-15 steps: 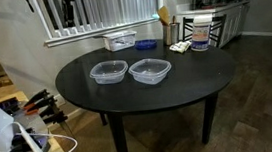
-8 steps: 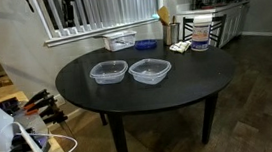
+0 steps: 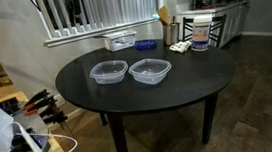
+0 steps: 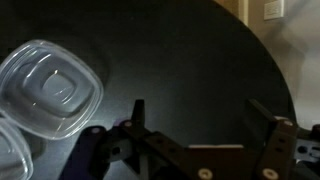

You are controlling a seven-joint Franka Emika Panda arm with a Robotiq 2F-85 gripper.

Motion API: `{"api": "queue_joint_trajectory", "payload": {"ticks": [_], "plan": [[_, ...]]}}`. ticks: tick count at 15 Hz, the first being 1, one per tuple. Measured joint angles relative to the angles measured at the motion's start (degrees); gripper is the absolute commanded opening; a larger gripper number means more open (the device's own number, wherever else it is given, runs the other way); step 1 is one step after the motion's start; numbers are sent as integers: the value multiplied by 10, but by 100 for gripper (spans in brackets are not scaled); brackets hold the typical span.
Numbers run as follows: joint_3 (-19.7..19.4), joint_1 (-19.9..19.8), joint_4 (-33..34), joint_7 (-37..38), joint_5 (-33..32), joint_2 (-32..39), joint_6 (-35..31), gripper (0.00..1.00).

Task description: Place the lunchbox inside the other lunchbox

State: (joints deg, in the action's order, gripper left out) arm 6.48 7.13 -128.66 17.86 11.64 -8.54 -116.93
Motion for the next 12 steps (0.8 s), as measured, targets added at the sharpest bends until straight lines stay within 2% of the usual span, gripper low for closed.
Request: {"api": "queue_joint_trajectory", "payload": {"ticks": [5,12], "plan": [[-19,-30,34,-9,-109,23,24,100],[-38,-42,34,-26,-131,71,15,100]]}}
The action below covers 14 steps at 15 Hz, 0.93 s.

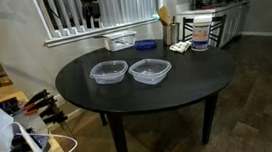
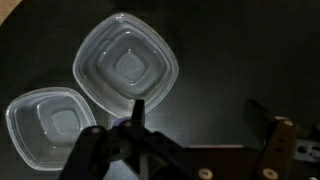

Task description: Place the lunchbox inside the other lunchbox

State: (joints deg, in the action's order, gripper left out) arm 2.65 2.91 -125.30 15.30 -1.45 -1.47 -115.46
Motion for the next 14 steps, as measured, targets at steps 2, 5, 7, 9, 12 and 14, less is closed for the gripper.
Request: {"api": "queue_joint_trajectory", "payload": {"ticks": [2,5,7,9,12,14], "plan": [[0,0,0,0,0,1,0,100],[0,0,1,0,0,1,0,100],[0,0,1,0,0,1,0,100],[0,1,1,0,0,1,0,100],[0,1,-4,0,0,4,-15,100],[-6,0,-19,0,0,8,-51,100]]}}
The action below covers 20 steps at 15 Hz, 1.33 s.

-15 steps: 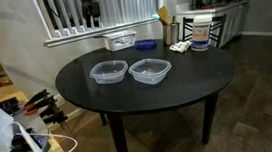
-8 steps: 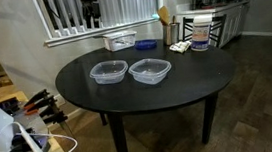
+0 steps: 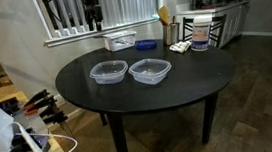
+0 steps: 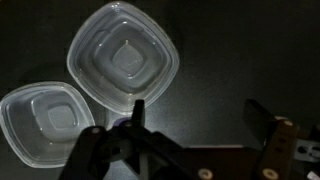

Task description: Place the lunchbox inside the other lunchbox

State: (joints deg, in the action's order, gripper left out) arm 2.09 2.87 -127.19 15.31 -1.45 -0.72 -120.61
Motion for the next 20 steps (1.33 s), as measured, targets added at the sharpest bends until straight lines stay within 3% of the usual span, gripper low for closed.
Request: {"api": "queue_joint_trajectory", "payload": {"ticks": [7,15,20], "plan": [[-30,-21,-49,13,42,41,-148,100],[-46,-29,-74,83,163,137,-342,100],[-55,-24,-64,157,166,214,-379,100]]}}
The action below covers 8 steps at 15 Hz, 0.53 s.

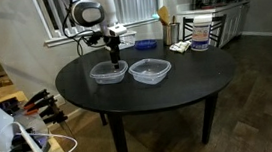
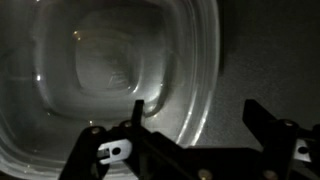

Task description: Place the lunchbox inside the other lunchbox

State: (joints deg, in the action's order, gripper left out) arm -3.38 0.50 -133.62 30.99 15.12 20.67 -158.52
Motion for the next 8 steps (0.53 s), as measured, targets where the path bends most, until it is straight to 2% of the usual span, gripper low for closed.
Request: {"api": "queue_joint_trajectory", "payload": {"ticks": [1,2,3,4,8], "plan": [[-1,1,3,8,0,10,0,100],[-3,3,7,14,2,19,0,75],[-3,4,10,18,3,24,0,74],[-3,5,13,20,4,27,0,68],[-3,8,21,21,6,29,0,41]]}}
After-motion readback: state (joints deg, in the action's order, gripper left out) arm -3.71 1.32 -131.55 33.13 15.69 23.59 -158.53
